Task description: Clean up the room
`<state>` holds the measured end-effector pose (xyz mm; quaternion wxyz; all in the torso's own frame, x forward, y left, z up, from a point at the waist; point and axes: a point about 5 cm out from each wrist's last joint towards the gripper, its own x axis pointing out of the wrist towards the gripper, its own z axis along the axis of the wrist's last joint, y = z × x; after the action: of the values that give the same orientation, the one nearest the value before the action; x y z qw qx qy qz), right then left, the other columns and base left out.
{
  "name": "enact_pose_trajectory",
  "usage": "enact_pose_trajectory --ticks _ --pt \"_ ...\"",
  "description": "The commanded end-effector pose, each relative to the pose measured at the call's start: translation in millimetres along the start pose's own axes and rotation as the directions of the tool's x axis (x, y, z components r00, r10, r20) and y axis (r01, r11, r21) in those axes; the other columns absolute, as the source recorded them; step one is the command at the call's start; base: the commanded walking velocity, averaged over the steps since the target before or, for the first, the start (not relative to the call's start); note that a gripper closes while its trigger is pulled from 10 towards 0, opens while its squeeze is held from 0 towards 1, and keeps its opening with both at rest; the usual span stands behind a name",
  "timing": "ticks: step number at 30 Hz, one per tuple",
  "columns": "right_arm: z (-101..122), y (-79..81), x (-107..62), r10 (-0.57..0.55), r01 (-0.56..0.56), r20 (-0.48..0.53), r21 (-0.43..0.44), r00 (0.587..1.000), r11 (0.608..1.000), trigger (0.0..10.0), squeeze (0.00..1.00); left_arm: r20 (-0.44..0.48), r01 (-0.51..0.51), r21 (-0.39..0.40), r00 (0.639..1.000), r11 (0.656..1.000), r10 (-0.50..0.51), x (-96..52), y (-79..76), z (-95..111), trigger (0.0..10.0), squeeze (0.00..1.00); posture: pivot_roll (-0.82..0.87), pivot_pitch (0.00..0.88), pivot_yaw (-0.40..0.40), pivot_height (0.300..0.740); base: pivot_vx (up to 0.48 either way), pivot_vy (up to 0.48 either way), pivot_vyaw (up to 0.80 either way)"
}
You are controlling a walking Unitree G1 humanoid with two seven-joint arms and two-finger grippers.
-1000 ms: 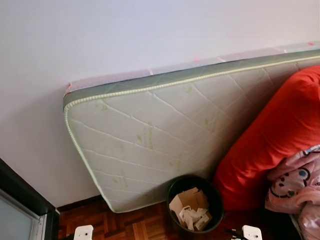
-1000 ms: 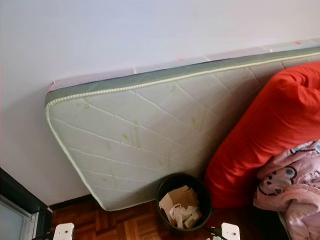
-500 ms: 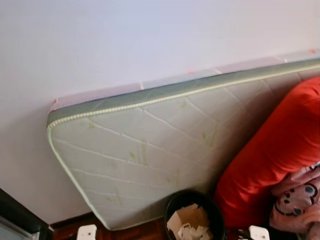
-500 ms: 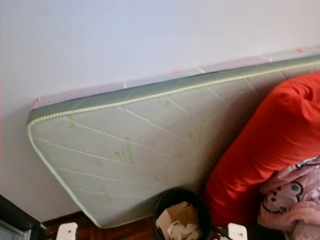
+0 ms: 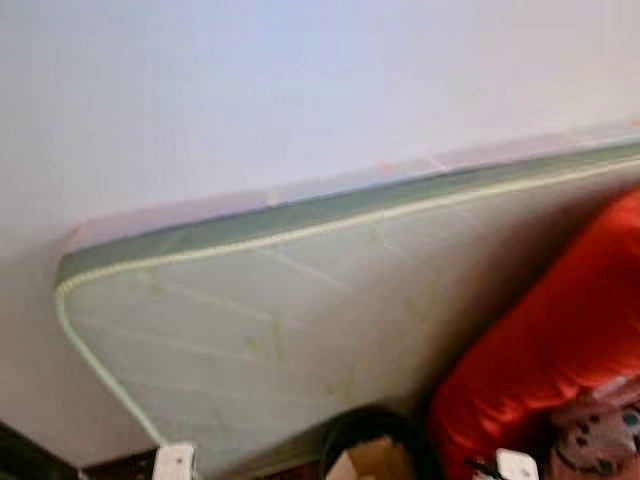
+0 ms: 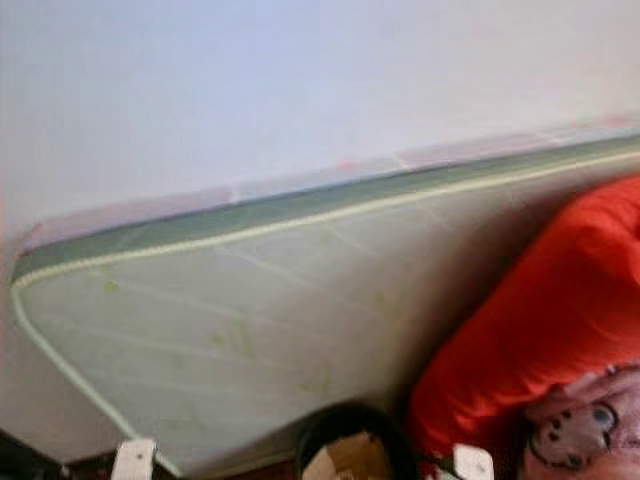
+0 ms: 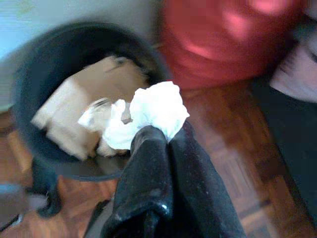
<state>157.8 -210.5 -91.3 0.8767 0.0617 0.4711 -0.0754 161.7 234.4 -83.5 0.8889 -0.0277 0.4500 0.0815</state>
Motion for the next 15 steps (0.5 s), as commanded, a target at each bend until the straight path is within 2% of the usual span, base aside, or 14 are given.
enact_pose_trajectory --ticks 1,8,10,15 --pt "-3.5 -3.1 -1.1 -0.005 0.005 -0.009 -0.001 1.000 1.000 10.0 0.00 -0.018 0.001 0.013 1.000 1.000 -0.001 -0.4 -0.9 -3.8 10.0 0.00 0.07 0.000 -0.010 0.740 0.000 0.000 0.63" --pt "0.6 -2.5 -0.9 0.010 -0.009 0.024 -0.026 1.000 1.000 10.0 0.00 -0.007 0.000 0.013 1.000 1.000 0.000 -0.3 -1.1 -2.5 10.0 0.00 0.07 0.000 -0.008 0.740 0.000 0.000 0.00" --pt "3.8 -1.4 -1.1 0.023 -0.023 0.062 0.001 0.998 1.000 10.0 0.00 0.012 0.002 0.010 1.000 1.000 -0.002 -0.3 -1.3 -0.8 10.0 0.00 0.07 0.000 -0.006 0.740 0.000 0.000 0.00" --pt "7.8 -0.4 -1.3 0.039 -0.040 0.102 0.007 0.994 0.999 10.0 0.00 0.034 0.010 0.004 0.999 1.000 -0.010 -0.3 -2.0 1.4 10.0 0.00 0.07 0.000 -0.007 0.740 0.000 0.000 0.00"
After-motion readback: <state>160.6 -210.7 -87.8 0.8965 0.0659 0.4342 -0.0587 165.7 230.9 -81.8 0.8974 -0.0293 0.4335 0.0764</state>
